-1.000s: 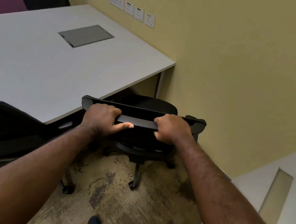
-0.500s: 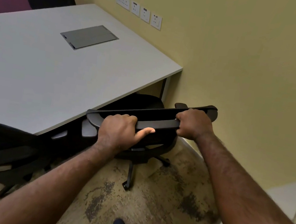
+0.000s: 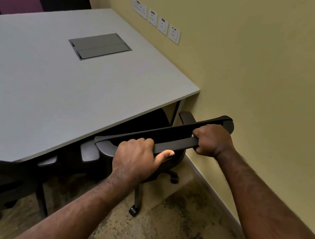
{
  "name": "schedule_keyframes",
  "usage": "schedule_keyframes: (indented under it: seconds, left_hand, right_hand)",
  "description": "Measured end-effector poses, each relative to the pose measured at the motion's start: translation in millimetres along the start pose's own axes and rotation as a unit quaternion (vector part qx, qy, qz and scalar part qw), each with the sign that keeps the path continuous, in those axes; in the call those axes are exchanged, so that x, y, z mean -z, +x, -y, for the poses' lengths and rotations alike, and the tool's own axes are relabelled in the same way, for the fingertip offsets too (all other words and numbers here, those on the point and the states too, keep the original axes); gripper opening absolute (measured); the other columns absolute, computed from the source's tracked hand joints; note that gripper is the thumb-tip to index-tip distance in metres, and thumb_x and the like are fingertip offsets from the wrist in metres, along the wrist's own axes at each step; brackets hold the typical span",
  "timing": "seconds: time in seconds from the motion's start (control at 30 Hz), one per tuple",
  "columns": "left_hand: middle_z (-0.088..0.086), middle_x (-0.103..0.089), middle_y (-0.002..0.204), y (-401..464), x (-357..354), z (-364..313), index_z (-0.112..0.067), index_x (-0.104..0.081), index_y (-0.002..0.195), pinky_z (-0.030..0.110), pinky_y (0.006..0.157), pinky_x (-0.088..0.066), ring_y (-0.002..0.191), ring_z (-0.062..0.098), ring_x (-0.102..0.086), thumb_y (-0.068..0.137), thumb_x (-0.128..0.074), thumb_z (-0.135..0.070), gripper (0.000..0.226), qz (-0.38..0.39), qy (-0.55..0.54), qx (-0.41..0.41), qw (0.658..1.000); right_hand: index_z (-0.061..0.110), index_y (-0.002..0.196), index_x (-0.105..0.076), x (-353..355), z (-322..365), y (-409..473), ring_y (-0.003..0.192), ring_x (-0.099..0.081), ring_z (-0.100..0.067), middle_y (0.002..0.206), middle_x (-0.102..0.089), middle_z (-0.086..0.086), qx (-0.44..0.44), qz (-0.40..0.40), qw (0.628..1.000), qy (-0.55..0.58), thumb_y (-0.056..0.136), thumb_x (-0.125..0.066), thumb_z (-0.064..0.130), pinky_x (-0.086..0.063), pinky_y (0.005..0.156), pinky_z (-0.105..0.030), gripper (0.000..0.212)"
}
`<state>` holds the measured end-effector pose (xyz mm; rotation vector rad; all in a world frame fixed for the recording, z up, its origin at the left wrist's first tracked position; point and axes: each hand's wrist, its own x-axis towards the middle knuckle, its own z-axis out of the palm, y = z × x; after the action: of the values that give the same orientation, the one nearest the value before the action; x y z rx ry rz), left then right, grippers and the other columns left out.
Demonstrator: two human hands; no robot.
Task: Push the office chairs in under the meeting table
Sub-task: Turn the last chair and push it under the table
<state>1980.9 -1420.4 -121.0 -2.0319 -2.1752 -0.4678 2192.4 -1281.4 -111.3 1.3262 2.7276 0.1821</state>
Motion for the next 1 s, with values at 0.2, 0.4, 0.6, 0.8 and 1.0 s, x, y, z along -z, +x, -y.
schedule_keyframes:
  seconds: [0.2,0.4,0.6,0.8,1.0]
  left_hand:
    - [-0.011,-0.033,0.050,36.9,-13.4,-24.0,-0.028,-0.036,0.061,0.023,0.041,-0.024,0.041,0.006,-0.032,0.083,-0.010,-0.085,0.067,-0.004,0.036,0.037,0.999]
    - [-0.011,-0.036,0.050,75.5,-29.5,-39.4,-0.027,-0.039,0.059,0.020,0.039,-0.024,0.040,0.006,-0.033,0.083,-0.015,-0.085,0.067,-0.009,0.063,0.089,0.994]
    - [-0.010,-0.038,0.049,109.8,-35.8,-40.3,-0.026,-0.037,0.057,0.022,0.039,-0.028,0.041,0.008,-0.036,0.082,-0.011,-0.087,0.070,-0.020,0.079,0.120,0.989]
    - [-0.010,-0.038,0.048,139.1,-41.4,-30.6,-0.025,-0.036,0.056,0.023,0.041,-0.018,0.041,0.009,-0.035,0.082,-0.015,-0.086,0.070,-0.026,0.084,0.138,0.986]
    - [-0.011,-0.035,0.047,163.3,-42.6,-9.0,-0.024,-0.031,0.054,0.022,0.043,-0.014,0.041,0.009,-0.031,0.082,-0.018,-0.086,0.069,-0.032,0.091,0.150,0.984]
  right_hand:
    - [0.020,0.082,-0.063,-3.1,-44.3,45.4,0.075,-0.062,-0.025,0.080,-0.066,0.000,0.079,0.001,0.997,0.000,0.068,-0.065,0.032,-0.047,0.062,-0.032,0.018]
    - [0.019,0.081,-0.061,-5.3,-79.5,93.0,0.074,-0.061,-0.025,0.080,-0.066,-0.001,0.151,-0.010,0.988,0.006,0.066,-0.065,0.031,-0.033,0.058,-0.029,0.019]
    - [0.024,0.075,-0.047,-5.4,-95.6,135.5,0.075,-0.061,-0.026,0.081,-0.064,-0.003,0.192,-0.011,0.981,0.008,0.068,-0.064,0.031,-0.028,0.058,-0.030,0.020]
    - [0.023,0.073,-0.046,-6.8,-102.3,177.8,0.075,-0.061,-0.028,0.081,-0.065,-0.004,0.210,-0.022,0.978,-0.002,0.069,-0.063,0.032,-0.029,0.057,-0.030,0.019]
    - [0.024,0.072,-0.042,-4.2,-95.9,213.8,0.064,-0.050,-0.024,0.071,-0.052,0.001,0.225,-0.028,0.974,0.000,0.070,-0.061,0.033,-0.027,0.055,-0.030,0.022]
